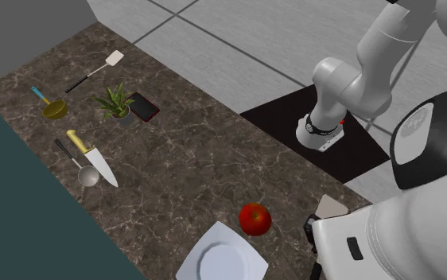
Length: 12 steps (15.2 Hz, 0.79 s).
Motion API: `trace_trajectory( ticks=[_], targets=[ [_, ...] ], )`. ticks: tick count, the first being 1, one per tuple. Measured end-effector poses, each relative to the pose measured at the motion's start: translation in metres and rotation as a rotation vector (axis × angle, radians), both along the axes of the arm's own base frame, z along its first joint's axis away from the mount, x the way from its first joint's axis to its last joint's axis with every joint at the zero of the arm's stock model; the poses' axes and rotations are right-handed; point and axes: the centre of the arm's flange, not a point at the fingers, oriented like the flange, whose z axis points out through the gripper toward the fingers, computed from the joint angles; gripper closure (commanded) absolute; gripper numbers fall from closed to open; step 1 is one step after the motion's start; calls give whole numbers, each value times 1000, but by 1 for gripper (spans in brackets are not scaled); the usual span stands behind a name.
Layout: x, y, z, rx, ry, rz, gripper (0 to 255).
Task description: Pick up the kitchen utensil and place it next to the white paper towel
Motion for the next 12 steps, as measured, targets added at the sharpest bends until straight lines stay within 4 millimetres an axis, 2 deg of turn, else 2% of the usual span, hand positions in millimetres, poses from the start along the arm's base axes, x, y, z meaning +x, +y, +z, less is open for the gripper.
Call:
trace_trajectory(
  ticks=[12],
  targets=[
    [1, -1, -64, 0, 0, 0, 255]
  ],
)
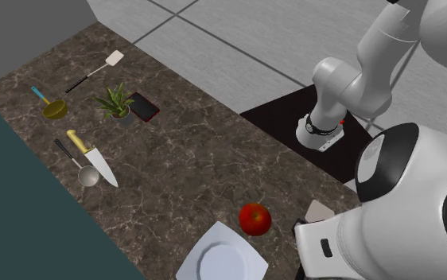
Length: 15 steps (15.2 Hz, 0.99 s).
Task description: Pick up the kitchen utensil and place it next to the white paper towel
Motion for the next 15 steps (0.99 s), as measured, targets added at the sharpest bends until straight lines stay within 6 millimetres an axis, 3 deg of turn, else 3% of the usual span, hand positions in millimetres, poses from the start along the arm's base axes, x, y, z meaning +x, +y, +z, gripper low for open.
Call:
trace_trajectory(
  ticks=[15],
  targets=[
    [0, 1, -79, 0, 0, 0, 255]
  ],
)
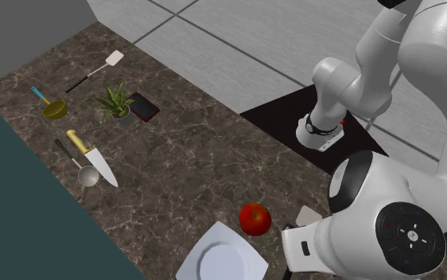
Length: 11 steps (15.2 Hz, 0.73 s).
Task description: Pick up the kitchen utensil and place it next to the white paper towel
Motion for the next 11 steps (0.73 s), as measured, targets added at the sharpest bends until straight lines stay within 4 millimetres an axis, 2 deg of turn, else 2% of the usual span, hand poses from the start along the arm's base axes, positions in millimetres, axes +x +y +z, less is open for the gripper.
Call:
trace_trajectory(
  ticks=[11],
  targets=[
    [0, 0, -59, 0, 0, 0, 255]
  ],
)
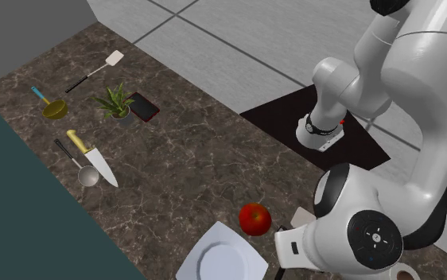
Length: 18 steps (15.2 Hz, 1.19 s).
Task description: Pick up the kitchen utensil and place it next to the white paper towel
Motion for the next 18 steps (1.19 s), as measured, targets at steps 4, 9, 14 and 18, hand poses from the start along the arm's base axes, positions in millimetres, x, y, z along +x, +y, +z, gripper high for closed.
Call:
trace_trajectory(
  ticks=[4, 9, 14, 18],
  targets=[
    [0, 1, -21, 0, 0, 0, 255],
    [0, 0, -39, 0, 0, 0, 255],
    [0, 0, -40, 0, 0, 0, 0],
    [0, 0, -40, 0, 0, 0, 0]
  ],
)
